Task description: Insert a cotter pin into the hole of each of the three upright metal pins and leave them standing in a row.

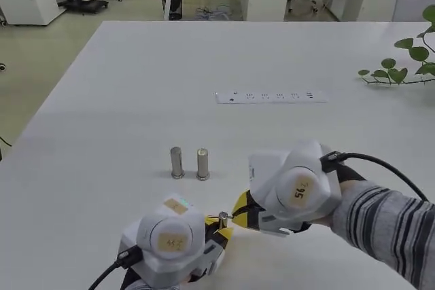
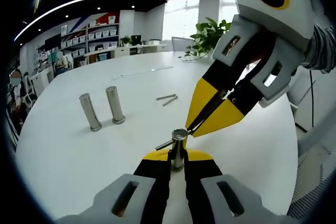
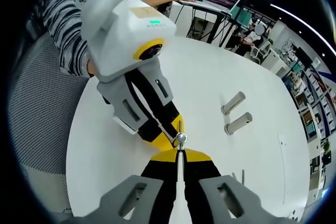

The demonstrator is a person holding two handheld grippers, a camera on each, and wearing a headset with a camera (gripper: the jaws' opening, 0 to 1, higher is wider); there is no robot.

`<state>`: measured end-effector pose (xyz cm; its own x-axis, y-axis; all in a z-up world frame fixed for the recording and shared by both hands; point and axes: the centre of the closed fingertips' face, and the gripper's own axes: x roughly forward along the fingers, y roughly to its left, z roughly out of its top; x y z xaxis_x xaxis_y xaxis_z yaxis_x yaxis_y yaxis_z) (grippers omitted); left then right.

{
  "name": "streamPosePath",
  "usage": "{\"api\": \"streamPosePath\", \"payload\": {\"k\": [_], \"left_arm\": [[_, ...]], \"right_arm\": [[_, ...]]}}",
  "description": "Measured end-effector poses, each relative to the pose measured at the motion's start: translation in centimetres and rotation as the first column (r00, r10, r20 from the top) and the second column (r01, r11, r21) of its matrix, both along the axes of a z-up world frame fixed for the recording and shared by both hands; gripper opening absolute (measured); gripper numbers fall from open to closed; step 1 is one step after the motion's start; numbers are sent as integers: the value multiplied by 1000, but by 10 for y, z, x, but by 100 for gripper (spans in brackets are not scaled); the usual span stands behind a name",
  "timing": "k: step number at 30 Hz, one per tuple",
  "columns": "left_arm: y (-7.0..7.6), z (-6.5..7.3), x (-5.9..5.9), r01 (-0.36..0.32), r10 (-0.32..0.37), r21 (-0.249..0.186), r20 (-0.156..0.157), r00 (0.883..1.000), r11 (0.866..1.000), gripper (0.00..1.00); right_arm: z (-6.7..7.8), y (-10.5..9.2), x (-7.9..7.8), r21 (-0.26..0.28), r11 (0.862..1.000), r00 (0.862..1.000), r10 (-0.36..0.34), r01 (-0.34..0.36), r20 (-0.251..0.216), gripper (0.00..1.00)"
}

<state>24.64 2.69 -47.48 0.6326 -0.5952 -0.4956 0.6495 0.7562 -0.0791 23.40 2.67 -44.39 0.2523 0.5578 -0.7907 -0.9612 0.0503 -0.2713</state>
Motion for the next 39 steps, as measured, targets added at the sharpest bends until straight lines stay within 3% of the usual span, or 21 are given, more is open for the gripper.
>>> {"api": "streamPosePath", "payload": {"k": [11, 17, 24, 32, 35, 38, 39], "left_arm": [[0, 0, 0, -2, 2, 2, 4, 1000, 1000, 5], [0, 0, 0, -2, 2, 1, 6, 1000, 1000, 5], [1, 1, 1, -13, 13, -2, 5, 1000, 1000, 5], [11, 3, 6, 3, -3, 11, 7, 1000, 1000, 5], [20, 6, 11, -7, 7, 10, 14, 1000, 1000, 5], [31, 9, 18, -24, 24, 17, 18, 1000, 1000, 5], [36, 9, 21, -35, 34, 18, 20, 999, 999, 5]], "right_arm": [[0, 2, 1, 11, 1000, 1000, 2, -2, -1, 0], [-1, 0, 0, 36, 998, 998, -47, 48, -30, 0], [-2, -10, 5, 65, 986, 987, -149, 152, -57, 10], [1, -24, 13, 158, 932, 942, -308, 326, -131, 23], [6, -23, 12, 227, 895, 919, -347, 384, -185, 28], [10, -26, 16, 271, 868, 908, -377, 415, -183, 37], [12, -26, 15, 296, 850, 898, -390, 436, -204, 38]]}}
